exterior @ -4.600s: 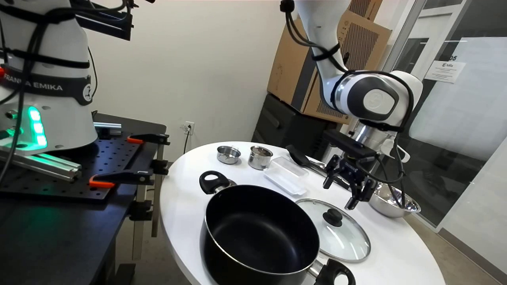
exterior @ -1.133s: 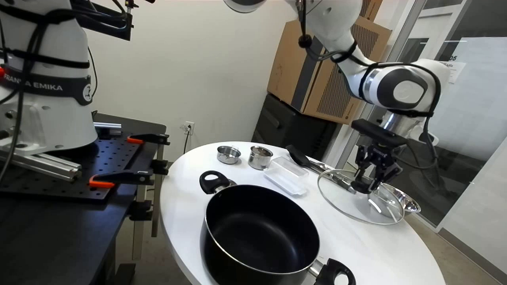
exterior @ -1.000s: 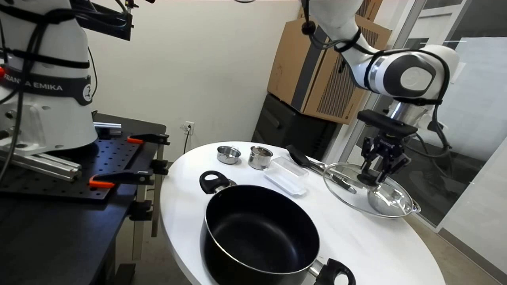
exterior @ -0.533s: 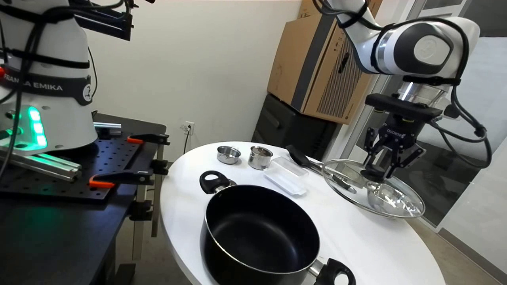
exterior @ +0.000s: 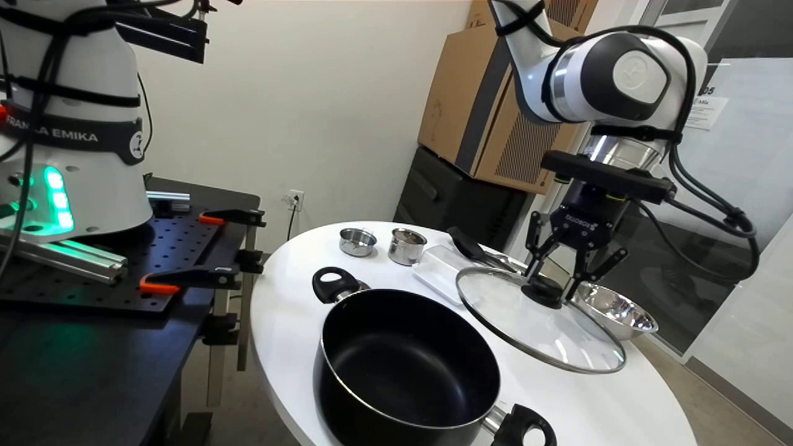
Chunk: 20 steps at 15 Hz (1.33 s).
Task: Pick up the lid and close the pot
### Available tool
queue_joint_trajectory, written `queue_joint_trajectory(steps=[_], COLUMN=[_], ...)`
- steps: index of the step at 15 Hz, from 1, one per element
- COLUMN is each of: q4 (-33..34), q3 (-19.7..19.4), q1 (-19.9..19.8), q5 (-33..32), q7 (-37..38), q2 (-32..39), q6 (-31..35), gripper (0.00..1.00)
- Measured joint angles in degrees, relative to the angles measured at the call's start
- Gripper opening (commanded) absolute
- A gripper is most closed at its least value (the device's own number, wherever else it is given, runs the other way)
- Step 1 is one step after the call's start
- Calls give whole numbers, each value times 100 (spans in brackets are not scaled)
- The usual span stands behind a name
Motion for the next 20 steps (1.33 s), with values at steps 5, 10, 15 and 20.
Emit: queue_joint_trajectory(steps=[5,10,15,20], q4=[-856,-949,-1870,-2876], q3=[-22,-25,-130,-154], q1=[45,40,-113,-419], q5=[-203,-192,-201,-186], q7=[-9,-9,-228,-620], q2=[-439,-442,-520,-1067], q6=[475,536,1450,2175], gripper=[50,25,25,25])
